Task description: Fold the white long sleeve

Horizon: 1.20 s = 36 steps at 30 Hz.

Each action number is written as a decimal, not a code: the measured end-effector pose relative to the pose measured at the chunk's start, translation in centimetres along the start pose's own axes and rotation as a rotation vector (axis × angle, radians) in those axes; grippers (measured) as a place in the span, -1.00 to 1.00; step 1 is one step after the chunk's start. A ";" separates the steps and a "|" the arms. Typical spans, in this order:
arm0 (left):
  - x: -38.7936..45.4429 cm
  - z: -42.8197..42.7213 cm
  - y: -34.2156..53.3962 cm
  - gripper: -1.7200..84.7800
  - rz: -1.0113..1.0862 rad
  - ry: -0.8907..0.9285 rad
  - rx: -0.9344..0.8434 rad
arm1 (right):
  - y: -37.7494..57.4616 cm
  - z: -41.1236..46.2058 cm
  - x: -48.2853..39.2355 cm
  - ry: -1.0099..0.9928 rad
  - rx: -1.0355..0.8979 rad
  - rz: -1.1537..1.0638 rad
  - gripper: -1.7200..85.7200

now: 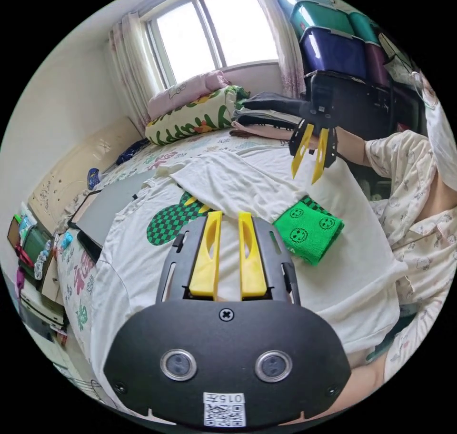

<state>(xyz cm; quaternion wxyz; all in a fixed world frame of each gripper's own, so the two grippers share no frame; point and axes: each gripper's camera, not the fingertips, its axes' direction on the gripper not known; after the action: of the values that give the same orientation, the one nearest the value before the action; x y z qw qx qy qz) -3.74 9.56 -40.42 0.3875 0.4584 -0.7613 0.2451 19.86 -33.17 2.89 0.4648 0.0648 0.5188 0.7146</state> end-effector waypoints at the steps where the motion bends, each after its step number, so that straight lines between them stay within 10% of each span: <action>1: 0.0 -0.6 -0.4 -0.82 -0.022 -0.063 -0.006 | -0.1 -0.4 0.5 0.006 0.019 0.012 -0.77; 6: 1.1 -3.8 -0.8 -0.83 -0.023 -0.317 -0.031 | -1.1 2.5 1.7 -0.013 -0.101 -0.027 -0.74; 14: -1.0 -3.7 0.2 -0.83 -0.002 0.050 -0.032 | -0.7 4.4 2.8 -0.132 -0.121 0.014 -0.97; 36: -7.8 -7.1 7.8 -0.79 -0.053 0.120 -0.175 | 2.3 5.7 -2.2 -0.028 -0.168 -0.074 -0.87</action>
<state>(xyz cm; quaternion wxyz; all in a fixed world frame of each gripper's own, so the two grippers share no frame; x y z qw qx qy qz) -5.85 22.27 -42.77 0.4772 0.4273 -0.7429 0.1944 23.00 -30.95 8.12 0.5017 0.0167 0.4526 0.7370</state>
